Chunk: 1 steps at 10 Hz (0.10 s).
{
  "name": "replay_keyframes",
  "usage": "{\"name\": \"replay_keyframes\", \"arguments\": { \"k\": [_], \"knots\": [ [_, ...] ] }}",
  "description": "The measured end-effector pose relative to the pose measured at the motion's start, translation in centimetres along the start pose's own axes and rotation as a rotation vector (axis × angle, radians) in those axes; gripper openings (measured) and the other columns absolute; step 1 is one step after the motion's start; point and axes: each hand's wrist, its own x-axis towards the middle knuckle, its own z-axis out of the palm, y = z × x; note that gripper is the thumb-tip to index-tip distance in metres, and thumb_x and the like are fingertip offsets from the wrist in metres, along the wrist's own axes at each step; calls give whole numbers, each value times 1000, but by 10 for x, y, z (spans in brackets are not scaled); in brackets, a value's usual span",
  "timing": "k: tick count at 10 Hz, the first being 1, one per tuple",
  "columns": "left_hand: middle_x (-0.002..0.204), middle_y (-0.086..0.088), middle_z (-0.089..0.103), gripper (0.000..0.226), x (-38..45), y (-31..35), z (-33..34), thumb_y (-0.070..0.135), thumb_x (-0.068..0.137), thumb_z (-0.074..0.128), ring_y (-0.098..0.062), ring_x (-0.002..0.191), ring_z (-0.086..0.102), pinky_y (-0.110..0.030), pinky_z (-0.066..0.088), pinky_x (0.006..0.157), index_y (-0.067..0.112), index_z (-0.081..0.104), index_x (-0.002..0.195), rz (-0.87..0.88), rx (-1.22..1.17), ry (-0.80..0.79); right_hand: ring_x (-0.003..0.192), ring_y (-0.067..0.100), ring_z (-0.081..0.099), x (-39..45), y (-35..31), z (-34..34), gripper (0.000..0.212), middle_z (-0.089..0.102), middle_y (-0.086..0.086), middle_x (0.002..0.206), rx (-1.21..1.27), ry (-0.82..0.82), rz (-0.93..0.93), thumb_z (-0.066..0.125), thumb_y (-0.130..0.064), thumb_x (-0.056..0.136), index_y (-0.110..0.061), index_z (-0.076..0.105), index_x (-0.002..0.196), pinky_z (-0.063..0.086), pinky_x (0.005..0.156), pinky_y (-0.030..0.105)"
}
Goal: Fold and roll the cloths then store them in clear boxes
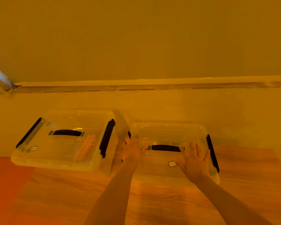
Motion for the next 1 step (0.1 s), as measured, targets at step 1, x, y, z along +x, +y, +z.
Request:
{"name": "replay_keyframes", "arguments": {
  "k": [1],
  "knots": [
    [154, -16, 12, 71, -1, 4, -7, 60, 91, 36, -35, 141, 19, -46, 33, 108, 32, 6, 149, 61, -51, 58, 144, 38, -3, 0, -2, -3, 115, -6, 14, 157, -21, 3, 12, -46, -71, 47, -38, -2, 148, 4, 110, 61]
  ]
}}
